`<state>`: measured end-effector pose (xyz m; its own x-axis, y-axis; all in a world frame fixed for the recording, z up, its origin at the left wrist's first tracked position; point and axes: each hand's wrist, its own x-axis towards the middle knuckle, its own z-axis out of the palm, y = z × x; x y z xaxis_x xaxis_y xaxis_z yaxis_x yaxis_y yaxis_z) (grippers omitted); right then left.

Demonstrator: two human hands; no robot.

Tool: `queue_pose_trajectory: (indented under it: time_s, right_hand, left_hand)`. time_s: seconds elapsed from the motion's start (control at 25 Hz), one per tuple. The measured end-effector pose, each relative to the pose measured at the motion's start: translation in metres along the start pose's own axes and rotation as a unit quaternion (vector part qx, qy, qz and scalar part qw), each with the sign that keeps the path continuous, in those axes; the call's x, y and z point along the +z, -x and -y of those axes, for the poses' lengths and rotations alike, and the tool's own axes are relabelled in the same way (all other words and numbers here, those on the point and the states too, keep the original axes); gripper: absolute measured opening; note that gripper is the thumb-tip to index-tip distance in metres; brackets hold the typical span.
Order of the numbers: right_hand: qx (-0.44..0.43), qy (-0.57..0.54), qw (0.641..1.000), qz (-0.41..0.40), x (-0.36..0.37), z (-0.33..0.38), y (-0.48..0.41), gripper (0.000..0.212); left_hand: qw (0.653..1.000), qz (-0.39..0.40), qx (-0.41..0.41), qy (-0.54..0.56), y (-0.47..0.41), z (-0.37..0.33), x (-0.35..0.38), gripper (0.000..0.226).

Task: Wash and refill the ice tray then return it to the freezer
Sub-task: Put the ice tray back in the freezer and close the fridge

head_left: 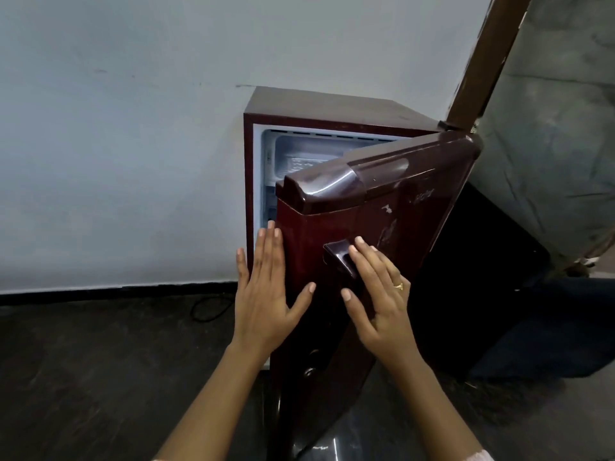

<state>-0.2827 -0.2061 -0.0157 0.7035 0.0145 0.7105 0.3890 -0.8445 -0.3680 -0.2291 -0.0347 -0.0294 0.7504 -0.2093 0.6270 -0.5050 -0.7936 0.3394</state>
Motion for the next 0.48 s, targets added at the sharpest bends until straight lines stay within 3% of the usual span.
queue_pose_trajectory:
  time_s: [0.28, 0.48]
  right_hand:
    - [-0.030, 0.028, 0.993, 0.115, 0.029, -0.003, -0.055, 0.060]
    - [-0.060, 0.099, 0.986, 0.117, 0.059, -0.008, -0.087, 0.059]
  left_hand:
    - [0.998, 0.069, -0.009, 0.004, -0.025, 0.032, 0.003, 0.110]
    - [0.996, 0.080, -0.037, 0.020, -0.052, 0.047, 0.009, 0.124]
